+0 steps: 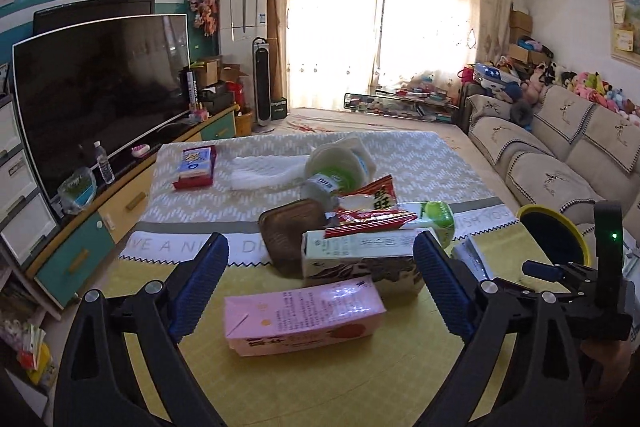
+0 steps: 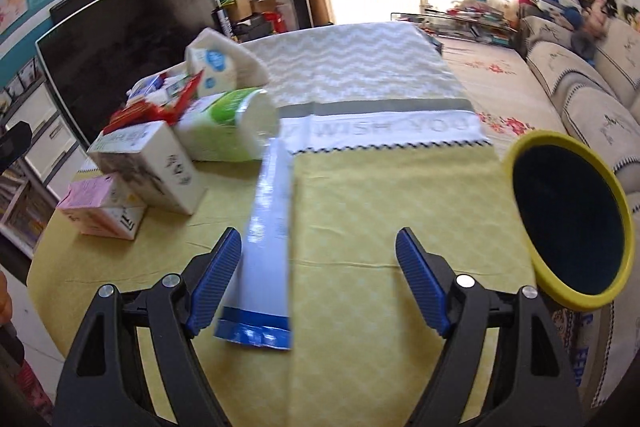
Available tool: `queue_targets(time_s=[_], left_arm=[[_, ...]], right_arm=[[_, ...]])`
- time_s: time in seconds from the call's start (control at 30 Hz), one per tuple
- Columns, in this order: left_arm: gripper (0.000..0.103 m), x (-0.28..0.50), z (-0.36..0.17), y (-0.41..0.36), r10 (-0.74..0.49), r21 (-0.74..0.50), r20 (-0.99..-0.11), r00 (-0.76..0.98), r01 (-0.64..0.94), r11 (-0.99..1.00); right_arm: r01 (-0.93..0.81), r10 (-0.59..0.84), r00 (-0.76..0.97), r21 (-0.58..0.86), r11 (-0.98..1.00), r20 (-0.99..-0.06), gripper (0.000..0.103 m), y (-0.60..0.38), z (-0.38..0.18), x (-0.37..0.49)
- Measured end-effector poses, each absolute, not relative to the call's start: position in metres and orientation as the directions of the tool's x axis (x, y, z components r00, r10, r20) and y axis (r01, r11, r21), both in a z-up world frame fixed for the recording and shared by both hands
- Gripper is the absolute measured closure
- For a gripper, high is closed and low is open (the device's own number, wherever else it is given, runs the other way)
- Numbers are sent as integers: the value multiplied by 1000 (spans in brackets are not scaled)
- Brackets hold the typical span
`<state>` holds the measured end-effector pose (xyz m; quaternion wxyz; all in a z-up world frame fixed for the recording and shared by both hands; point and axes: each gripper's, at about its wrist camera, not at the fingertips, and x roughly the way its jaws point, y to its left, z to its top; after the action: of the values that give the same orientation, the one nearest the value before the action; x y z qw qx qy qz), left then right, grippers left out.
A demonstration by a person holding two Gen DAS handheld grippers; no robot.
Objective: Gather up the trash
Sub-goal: 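Grasp the blue-white tube with the right gripper and lift it, then release the tube into the yellow bin with the right gripper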
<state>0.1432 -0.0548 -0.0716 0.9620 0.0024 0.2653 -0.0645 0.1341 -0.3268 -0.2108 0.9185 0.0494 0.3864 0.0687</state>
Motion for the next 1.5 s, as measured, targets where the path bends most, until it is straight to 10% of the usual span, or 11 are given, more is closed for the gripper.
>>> queue_targets(time_s=[0.4, 0.53, 1.03, 1.5], left_arm=[[11, 138, -81, -55, -121, -61, -526, 842, 105, 993], [11, 138, -83, -53, -117, -62, -525, 843, 99, 993], [11, 144, -96, -60, -107, -48, -550, 828, 96, 994], [11, 151, -104, -65, -102, -27, -567, 817, 106, 994]], right_arm=[[-123, 103, 646, 30, 992, -757, 48, -283, -222, 142], [-117, 66, 656, -15, 993, -752, 73, -280, -222, 139], [-59, 70, 715, 40, 997, -696, 78, -323, -205, 129], [397, -290, 675, 3, 918, -678, 76, -501, -210, 152]])
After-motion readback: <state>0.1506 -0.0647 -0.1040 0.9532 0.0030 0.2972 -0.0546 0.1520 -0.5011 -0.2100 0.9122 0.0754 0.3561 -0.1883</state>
